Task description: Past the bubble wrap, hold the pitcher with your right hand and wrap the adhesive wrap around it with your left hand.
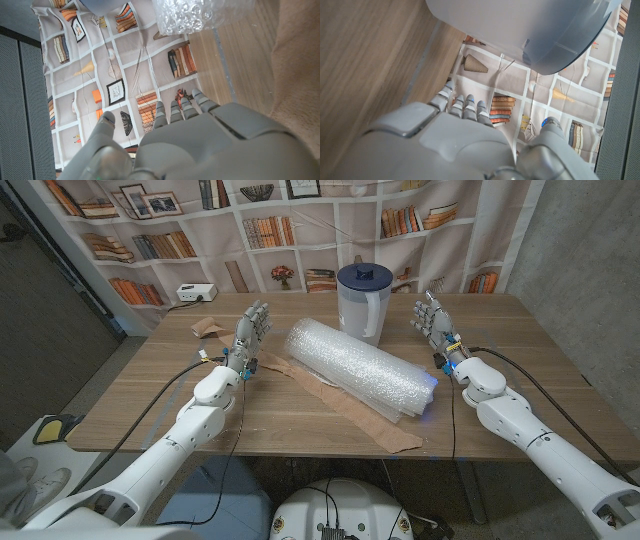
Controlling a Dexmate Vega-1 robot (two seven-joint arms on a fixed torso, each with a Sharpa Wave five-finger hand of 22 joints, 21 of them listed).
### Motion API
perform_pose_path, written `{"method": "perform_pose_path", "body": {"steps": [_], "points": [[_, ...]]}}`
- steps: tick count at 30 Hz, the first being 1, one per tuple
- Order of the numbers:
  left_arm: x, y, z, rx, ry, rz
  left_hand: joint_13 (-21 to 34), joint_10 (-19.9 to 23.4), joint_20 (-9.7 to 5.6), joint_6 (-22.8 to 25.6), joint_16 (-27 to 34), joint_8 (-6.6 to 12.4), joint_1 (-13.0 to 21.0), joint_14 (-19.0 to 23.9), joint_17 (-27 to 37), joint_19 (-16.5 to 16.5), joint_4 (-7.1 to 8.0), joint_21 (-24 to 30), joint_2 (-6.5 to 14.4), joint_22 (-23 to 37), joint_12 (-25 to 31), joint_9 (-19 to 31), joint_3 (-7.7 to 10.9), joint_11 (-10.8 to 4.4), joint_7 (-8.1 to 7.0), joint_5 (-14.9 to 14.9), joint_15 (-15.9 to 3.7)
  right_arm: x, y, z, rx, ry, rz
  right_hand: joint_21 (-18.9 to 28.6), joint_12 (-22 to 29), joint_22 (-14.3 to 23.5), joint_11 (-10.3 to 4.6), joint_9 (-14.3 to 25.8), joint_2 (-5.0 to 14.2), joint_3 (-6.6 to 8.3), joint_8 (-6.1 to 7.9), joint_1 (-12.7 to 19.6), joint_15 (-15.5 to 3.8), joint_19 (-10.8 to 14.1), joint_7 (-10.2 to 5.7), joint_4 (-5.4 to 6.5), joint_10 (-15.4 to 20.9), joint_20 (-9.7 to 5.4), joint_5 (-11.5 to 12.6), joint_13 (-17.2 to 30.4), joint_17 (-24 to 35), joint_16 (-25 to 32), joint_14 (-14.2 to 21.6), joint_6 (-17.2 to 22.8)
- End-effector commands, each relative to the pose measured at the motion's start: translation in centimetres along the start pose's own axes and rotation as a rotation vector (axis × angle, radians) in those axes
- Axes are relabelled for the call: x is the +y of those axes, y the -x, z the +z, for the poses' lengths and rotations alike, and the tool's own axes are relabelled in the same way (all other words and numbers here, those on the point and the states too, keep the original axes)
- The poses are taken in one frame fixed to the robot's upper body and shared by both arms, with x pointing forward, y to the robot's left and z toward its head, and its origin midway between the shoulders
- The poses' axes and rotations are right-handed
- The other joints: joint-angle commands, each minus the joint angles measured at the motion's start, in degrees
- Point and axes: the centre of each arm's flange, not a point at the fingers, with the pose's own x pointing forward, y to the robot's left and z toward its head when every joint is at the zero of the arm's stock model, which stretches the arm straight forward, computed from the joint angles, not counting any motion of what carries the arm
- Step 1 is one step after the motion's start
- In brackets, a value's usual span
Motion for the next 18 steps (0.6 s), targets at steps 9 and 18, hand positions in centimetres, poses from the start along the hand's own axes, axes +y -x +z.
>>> {"method": "perform_pose_path", "body": {"steps": [9, 18], "points": [[-0.7, 2.0, -0.2, -0.004, -0.008, 0.03, 0.2, 0.7, 0.32, 0.7, 0.3, 0.27, 0.5, 0.2, 0.1, 0.7, -0.13, -0.4, 0.2, 0.1, 0.3, 0.1, -0.14, 0.02, -0.13, 0.2, 0.38, -0.9, 1.1, 1.4, 0.011, 0.093, 0.037, -0.4, -0.2, 0.3, 0.15, 0.3, -0.61, 0.13, -0.14, 1.7, 0.36, -0.3, 0.14, -1.01, -0.9, 0.39, 0.2, 0.1, -0.1, -0.2, -1.1, -0.9], [-1.0, 2.6, -0.3, 0.005, -0.011, 0.035, 0.2, 0.7, 0.31, 0.9, 0.3, 0.29, 0.5, 0.2, 0.1, 0.8, -0.18, -0.6, 0.2, 0.1, 0.3, 0.1, -0.18, 0.03, -0.08, 0.2, 0.42, -0.6, 1.8, 2.5, 0.017, 0.137, 0.037, -0.5, -0.1, 0.3, 0.35, 0.3, -0.86, 0.13, -0.09, 2.3, 0.42, -0.2, 0.32, -1.42, -1.0, 0.45, 0.3, 0.1, -0.1, -0.2, -1.4, -1.2]]}}
